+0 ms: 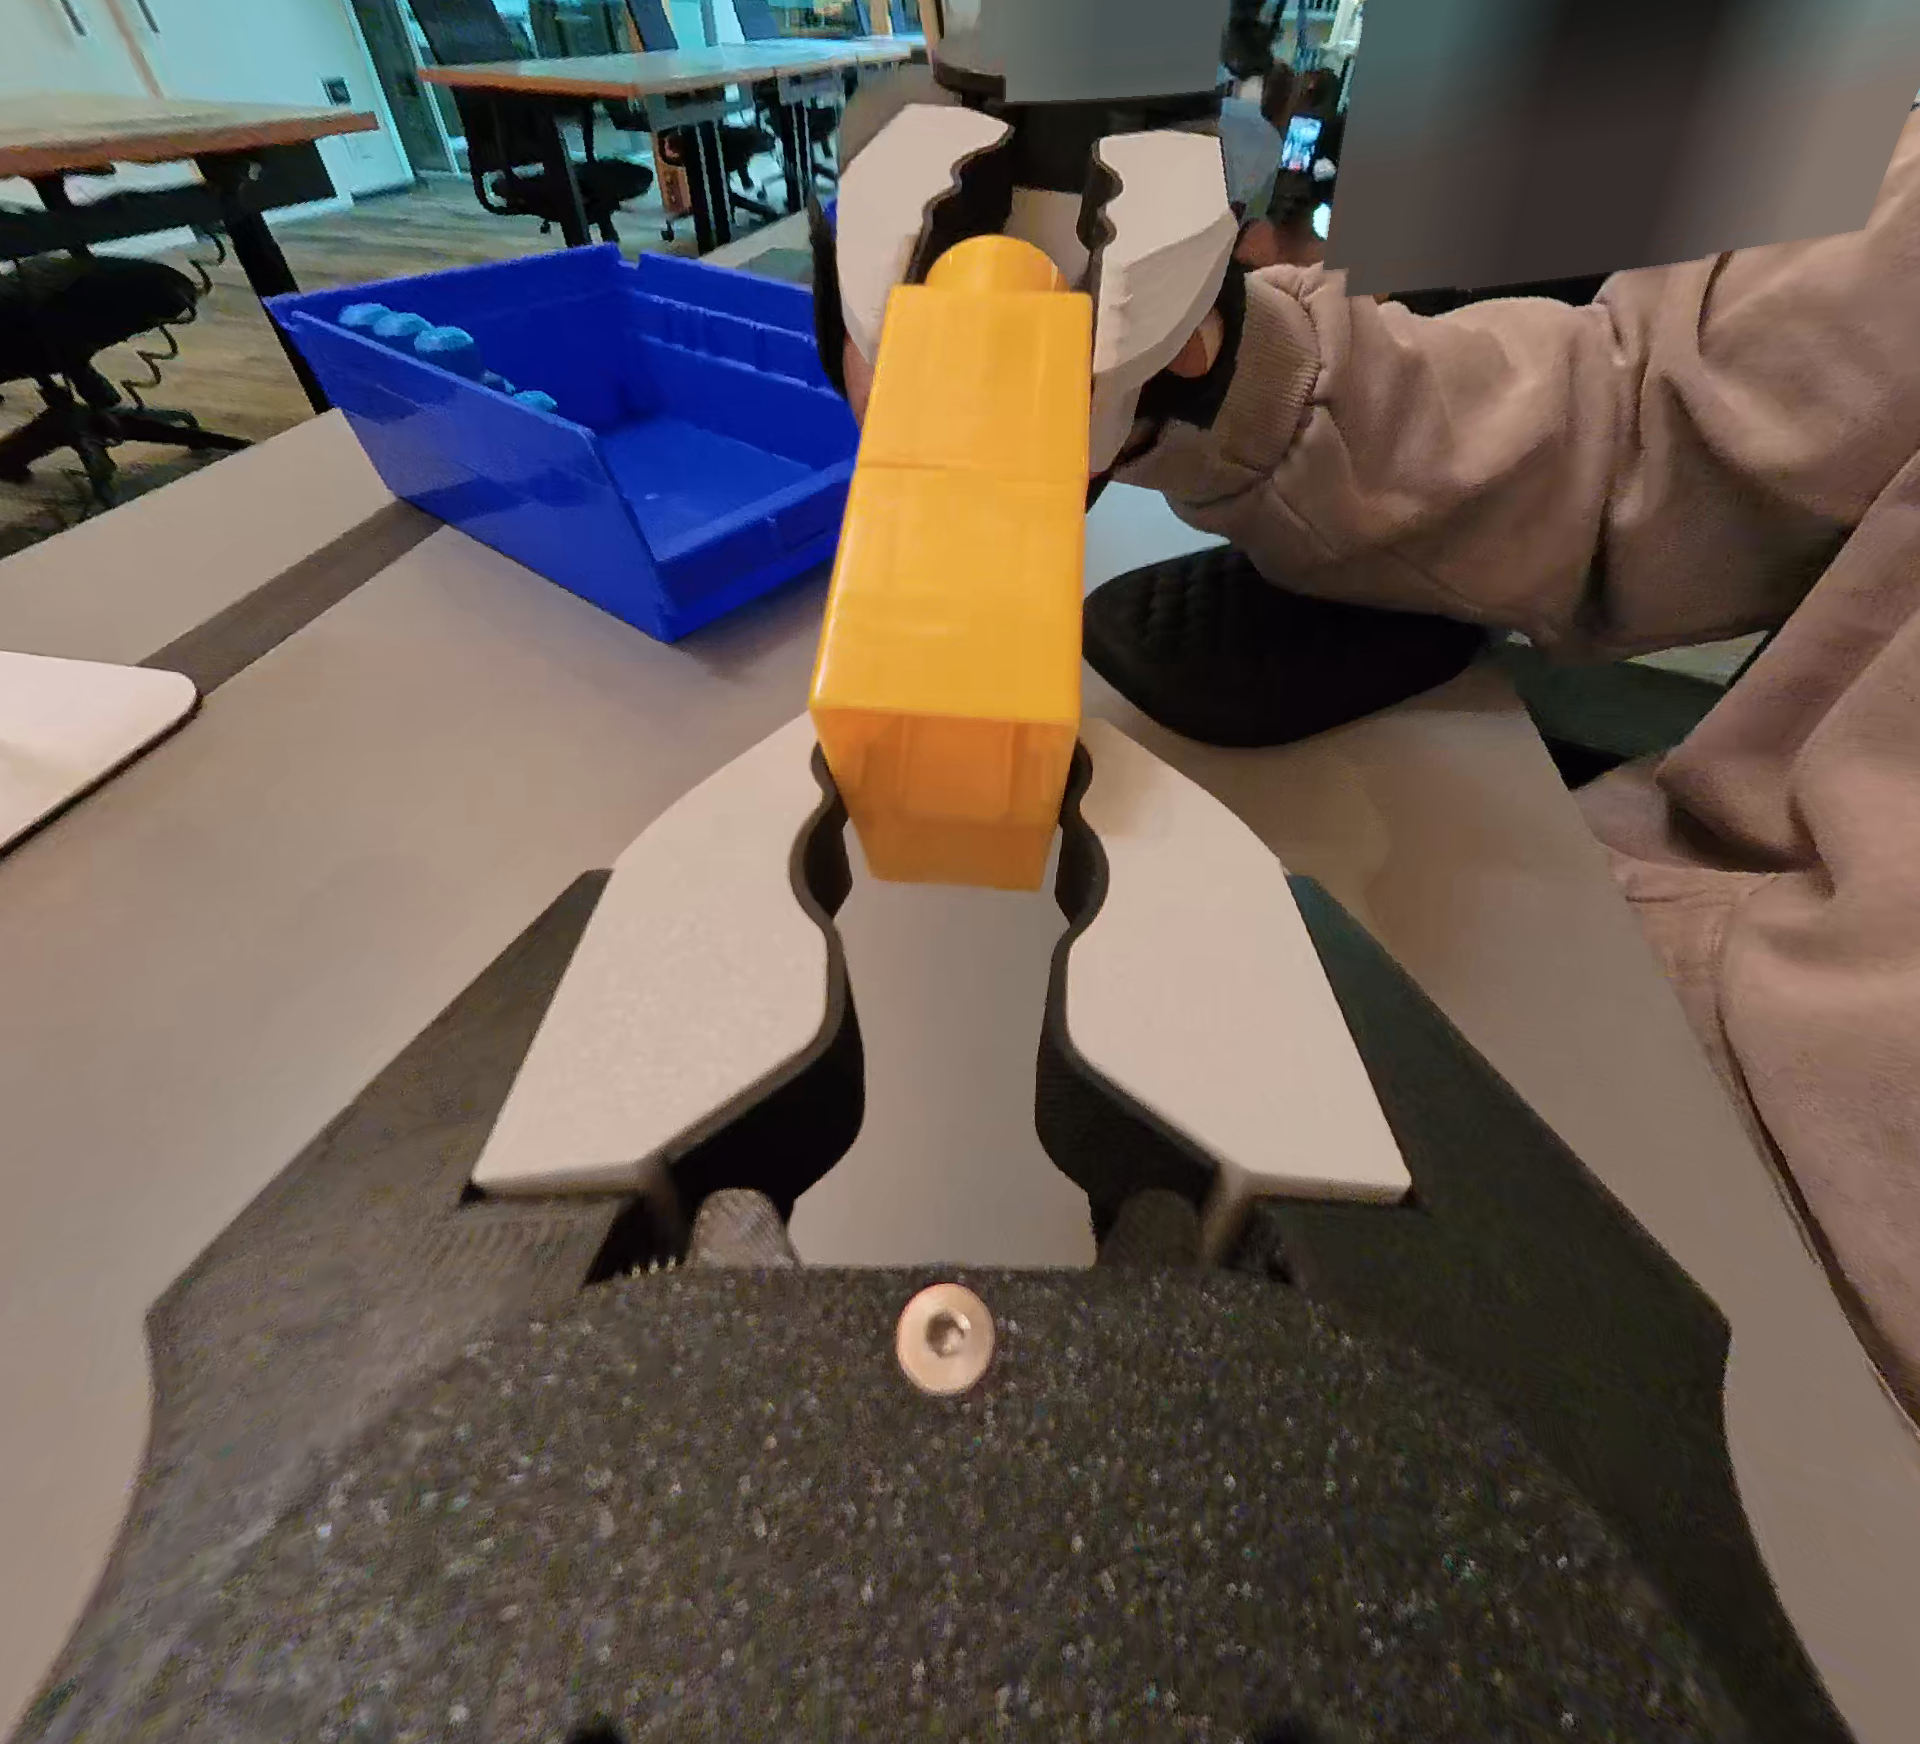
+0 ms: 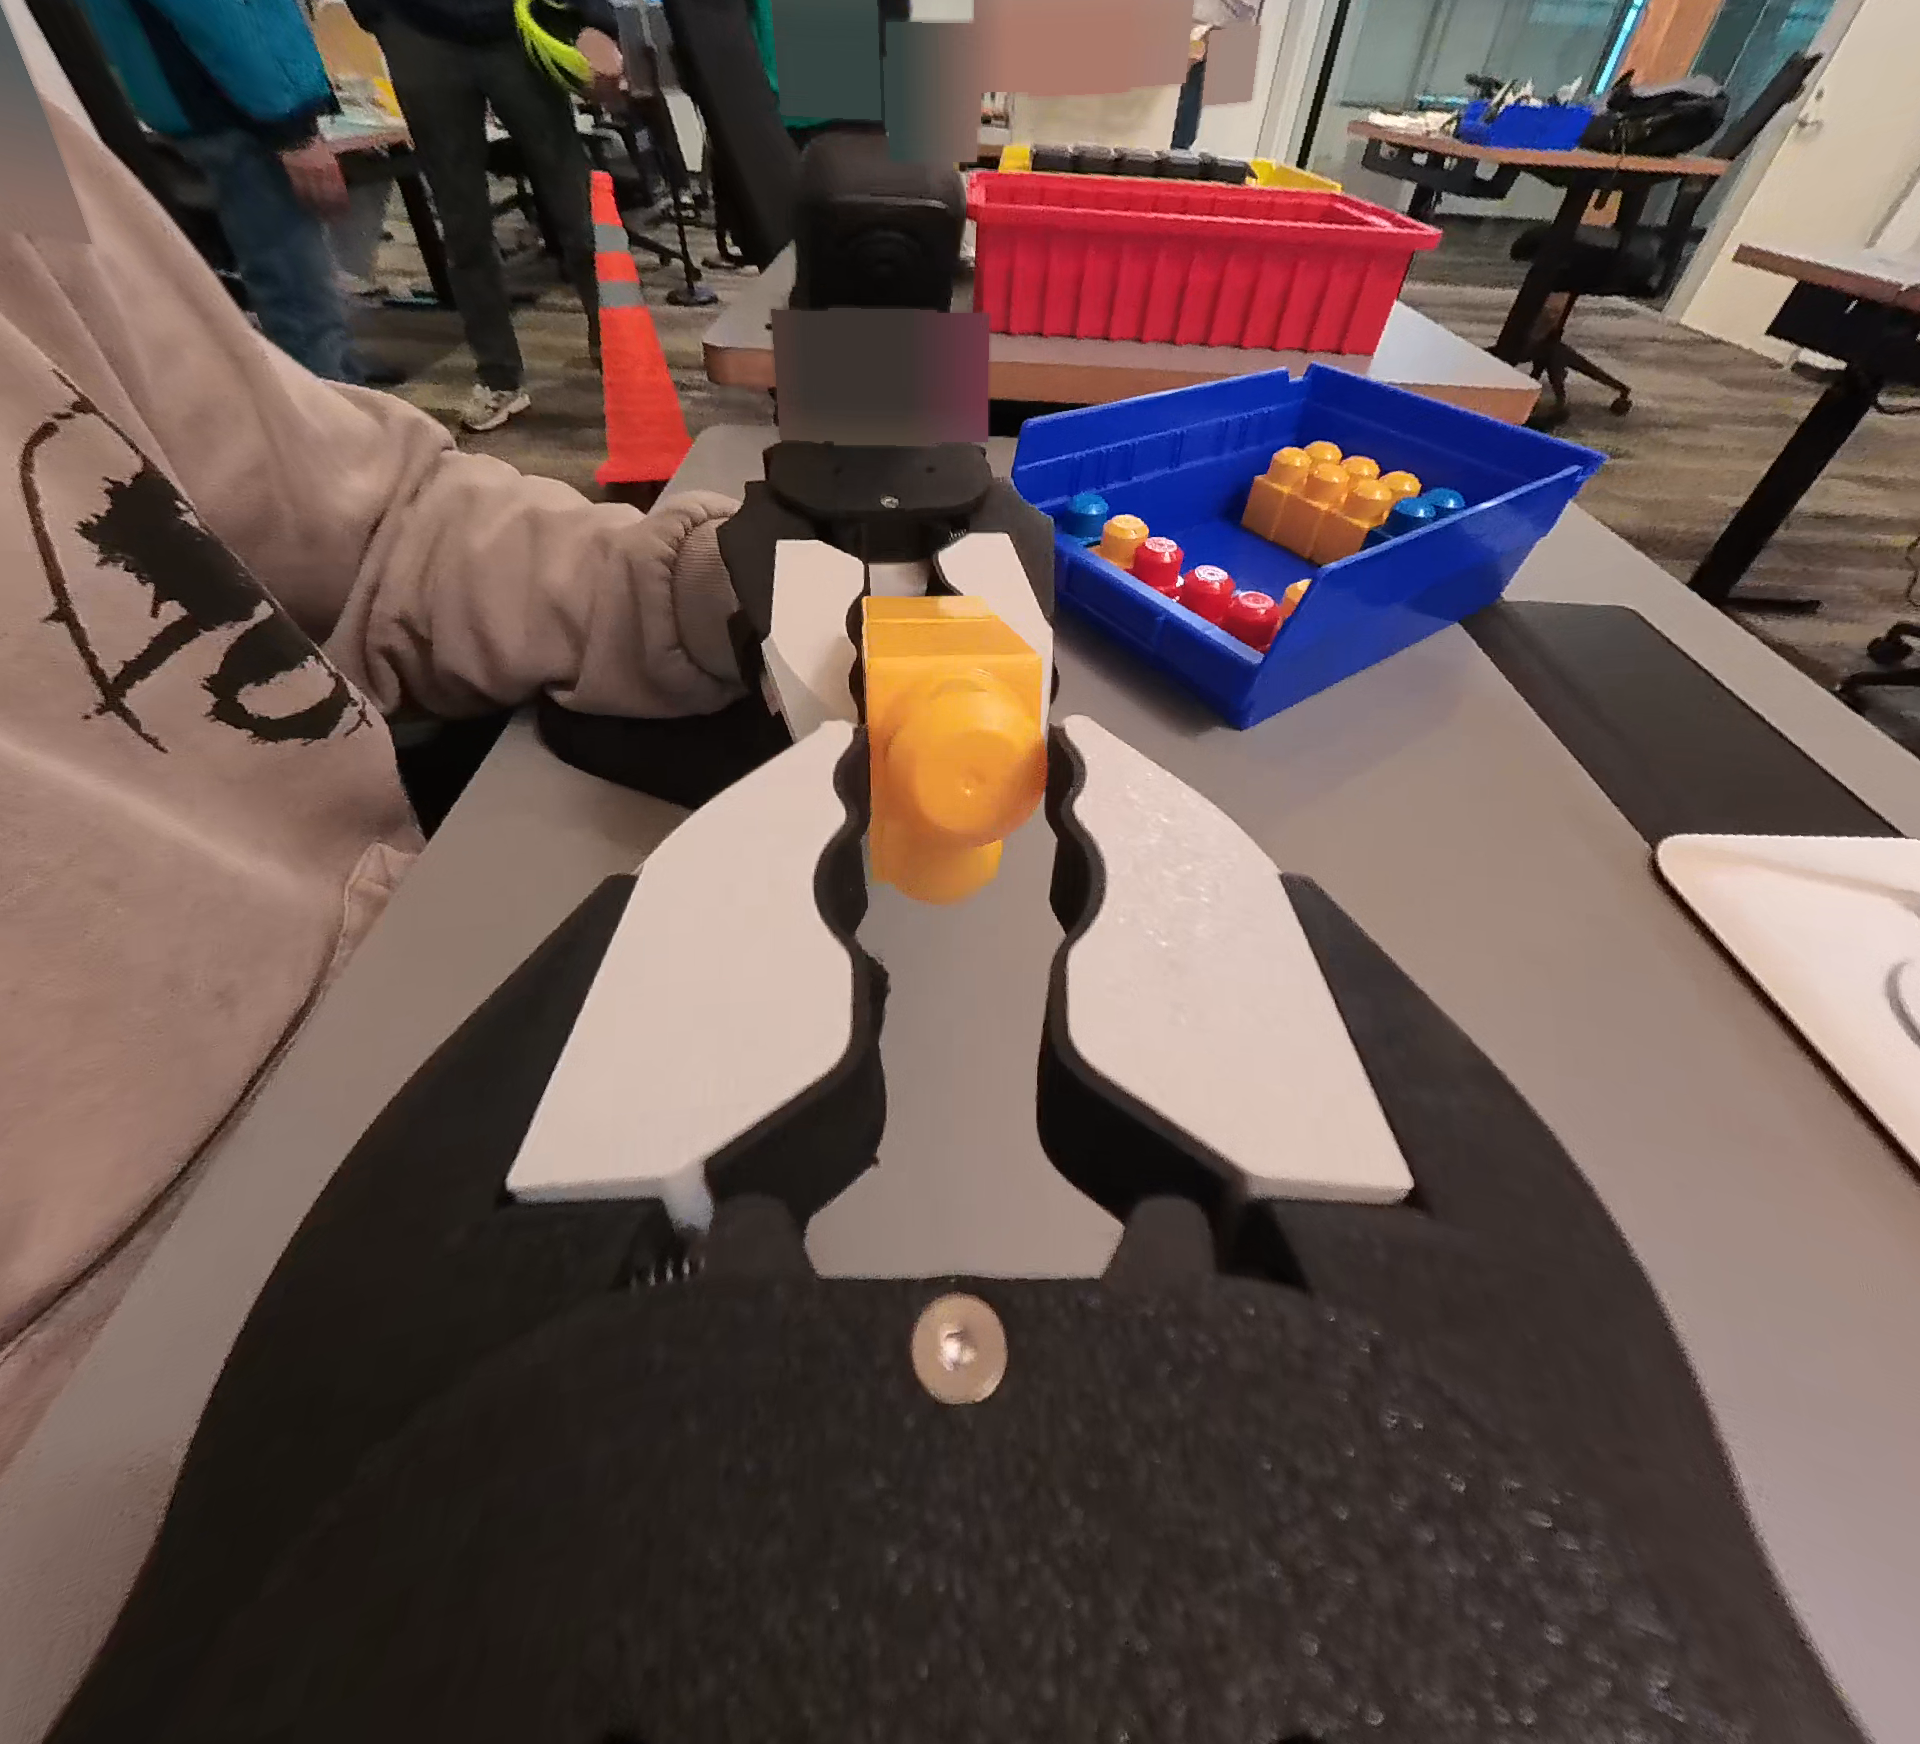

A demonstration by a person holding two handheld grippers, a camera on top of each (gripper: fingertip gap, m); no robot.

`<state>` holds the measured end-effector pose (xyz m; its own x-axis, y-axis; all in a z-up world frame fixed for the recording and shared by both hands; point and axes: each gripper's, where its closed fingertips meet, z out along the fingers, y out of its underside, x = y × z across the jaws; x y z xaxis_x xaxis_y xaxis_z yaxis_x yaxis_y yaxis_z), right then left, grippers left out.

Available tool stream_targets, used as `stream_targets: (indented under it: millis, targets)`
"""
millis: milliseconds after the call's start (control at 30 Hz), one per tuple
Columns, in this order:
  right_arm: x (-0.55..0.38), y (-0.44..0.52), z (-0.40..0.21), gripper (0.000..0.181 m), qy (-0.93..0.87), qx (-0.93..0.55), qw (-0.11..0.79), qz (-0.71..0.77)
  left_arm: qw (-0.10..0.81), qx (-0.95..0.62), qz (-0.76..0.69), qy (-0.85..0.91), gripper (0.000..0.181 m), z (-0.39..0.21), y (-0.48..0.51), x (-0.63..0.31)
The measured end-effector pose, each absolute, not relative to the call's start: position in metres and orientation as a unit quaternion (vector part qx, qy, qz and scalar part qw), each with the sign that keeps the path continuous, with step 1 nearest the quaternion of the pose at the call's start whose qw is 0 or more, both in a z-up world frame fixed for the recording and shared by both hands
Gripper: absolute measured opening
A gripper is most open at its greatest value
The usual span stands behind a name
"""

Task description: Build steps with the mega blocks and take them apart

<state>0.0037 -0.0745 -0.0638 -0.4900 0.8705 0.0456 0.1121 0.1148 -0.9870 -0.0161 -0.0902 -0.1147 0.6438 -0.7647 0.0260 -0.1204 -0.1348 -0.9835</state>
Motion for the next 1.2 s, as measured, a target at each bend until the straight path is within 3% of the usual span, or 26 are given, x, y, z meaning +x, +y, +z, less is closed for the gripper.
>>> stream_targets:
  millis: [133, 300, 533, 833, 1200]
  targets:
    - [0.016, -0.06, -0.049, 0.029, -0.69, -0.379, 0.347, 0.51, 0.604, -0.698, -0.249, 0.293, 0.045, -0.111, -0.082, -0.021]
    - [0.05, 0.052, -0.003, 0.029, -0.735, -0.467, 0.379, 0.312, 0.659, -0.676, -0.228, 0.239, 0.016, -0.095, -0.079, -0.046]
    - [0.095, 0.209, -0.041, 0.029, -0.738, -0.626, 0.23, 0.105, 0.709, -0.654, -0.178, 0.196, 0.002, -0.078, -0.077, -0.069]
    - [0.079, 0.251, -0.139, 0.029, -0.742, -0.655, 0.126, 0.073, 0.736, -0.651, -0.126, 0.137, 0.0, -0.072, -0.073, -0.097]
    - [0.062, 0.259, -0.16, 0.029, -0.741, -0.653, 0.127, 0.087, 0.733, -0.665, -0.101, 0.1, 0.0, -0.077, -0.068, -0.114]
